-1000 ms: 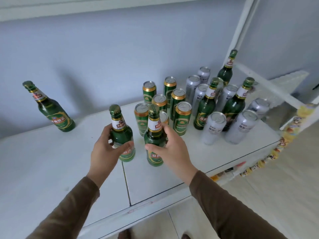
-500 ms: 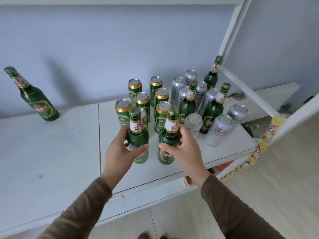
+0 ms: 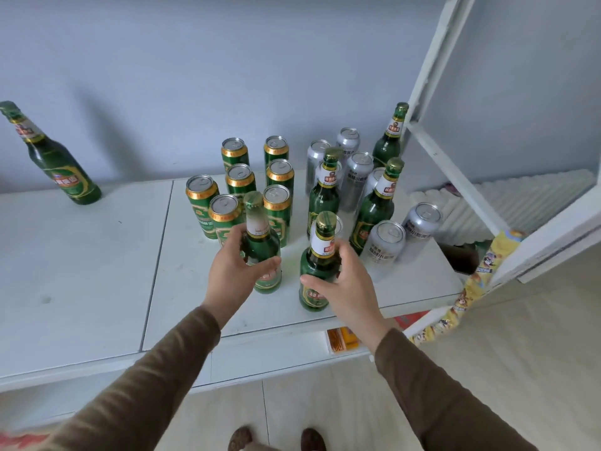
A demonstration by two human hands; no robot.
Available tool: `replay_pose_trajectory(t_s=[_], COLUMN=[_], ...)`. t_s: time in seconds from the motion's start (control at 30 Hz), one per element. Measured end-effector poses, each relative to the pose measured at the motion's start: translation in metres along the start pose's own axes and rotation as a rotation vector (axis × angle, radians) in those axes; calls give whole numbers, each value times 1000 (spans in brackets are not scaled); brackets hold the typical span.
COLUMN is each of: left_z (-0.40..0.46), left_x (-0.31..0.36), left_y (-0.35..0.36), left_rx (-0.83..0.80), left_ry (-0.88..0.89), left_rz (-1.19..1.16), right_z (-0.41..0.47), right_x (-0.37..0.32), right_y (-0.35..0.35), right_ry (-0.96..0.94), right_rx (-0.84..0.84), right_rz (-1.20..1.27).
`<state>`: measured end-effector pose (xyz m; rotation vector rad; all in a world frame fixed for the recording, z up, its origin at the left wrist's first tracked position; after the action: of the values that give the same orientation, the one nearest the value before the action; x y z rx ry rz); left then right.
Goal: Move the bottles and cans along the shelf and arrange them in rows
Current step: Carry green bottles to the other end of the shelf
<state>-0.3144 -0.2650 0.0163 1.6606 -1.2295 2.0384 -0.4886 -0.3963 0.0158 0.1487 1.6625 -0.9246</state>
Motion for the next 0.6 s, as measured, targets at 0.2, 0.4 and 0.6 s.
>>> replay_pose_trajectory(t_s=[0.2, 0.4, 0.6], left_z=[1, 2, -1], left_x=[2, 4, 4], left_y=[16, 20, 22], left_rx=[57, 56, 37], left_ry=[-31, -34, -27], left_rz=[26, 70, 90], right_z=[7, 11, 9], right_x=[12, 13, 15], right_y=[-7, -8, -9], right_ry=[-74, -146, -213], right_rx=[-55, -58, -67], right_rz=[-2, -56, -156])
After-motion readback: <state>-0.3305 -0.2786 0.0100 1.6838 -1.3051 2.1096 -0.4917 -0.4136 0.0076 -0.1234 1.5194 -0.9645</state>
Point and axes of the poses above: each hand's wrist, its own z-axis towards the middle knuckle, its own y-axis out of the palm, x = y × z, the point moved 1 cm from there along z, towards the middle knuckle, and after that the axes turned 9 degrees about -x, right-handed, at the moved point
